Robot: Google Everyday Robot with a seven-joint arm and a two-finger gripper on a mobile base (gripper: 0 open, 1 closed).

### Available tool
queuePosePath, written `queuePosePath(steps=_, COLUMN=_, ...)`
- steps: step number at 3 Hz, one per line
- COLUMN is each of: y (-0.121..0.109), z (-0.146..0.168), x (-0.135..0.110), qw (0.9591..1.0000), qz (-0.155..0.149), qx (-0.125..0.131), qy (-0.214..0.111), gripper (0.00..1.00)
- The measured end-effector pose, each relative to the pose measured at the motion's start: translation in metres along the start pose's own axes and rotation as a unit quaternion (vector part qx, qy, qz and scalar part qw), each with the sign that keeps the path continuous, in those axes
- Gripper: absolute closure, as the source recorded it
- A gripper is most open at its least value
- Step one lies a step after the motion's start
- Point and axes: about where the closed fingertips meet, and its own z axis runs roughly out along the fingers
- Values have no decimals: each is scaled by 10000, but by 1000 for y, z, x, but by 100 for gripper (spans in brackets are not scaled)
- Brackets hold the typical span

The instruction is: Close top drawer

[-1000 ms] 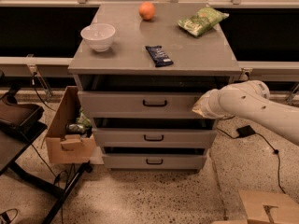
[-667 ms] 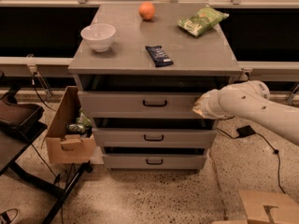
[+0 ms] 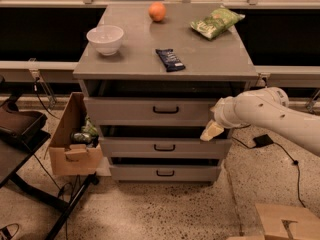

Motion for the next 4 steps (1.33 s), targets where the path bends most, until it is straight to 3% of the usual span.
queuePosePath(steps=2, y=8, z=-6, x=0, qw=10000, qz=0, qx=0, qy=0, gripper=46)
queuePosePath(steps=3, y=18, z=-33, x=-7, qw=9988, qz=-455, qx=-161, qy=105, gripper=70)
queuePosePath(steps=4, y=5, z=-104, x=-32, qw=9884, qz=-1422, qx=-323, qy=421, gripper=94)
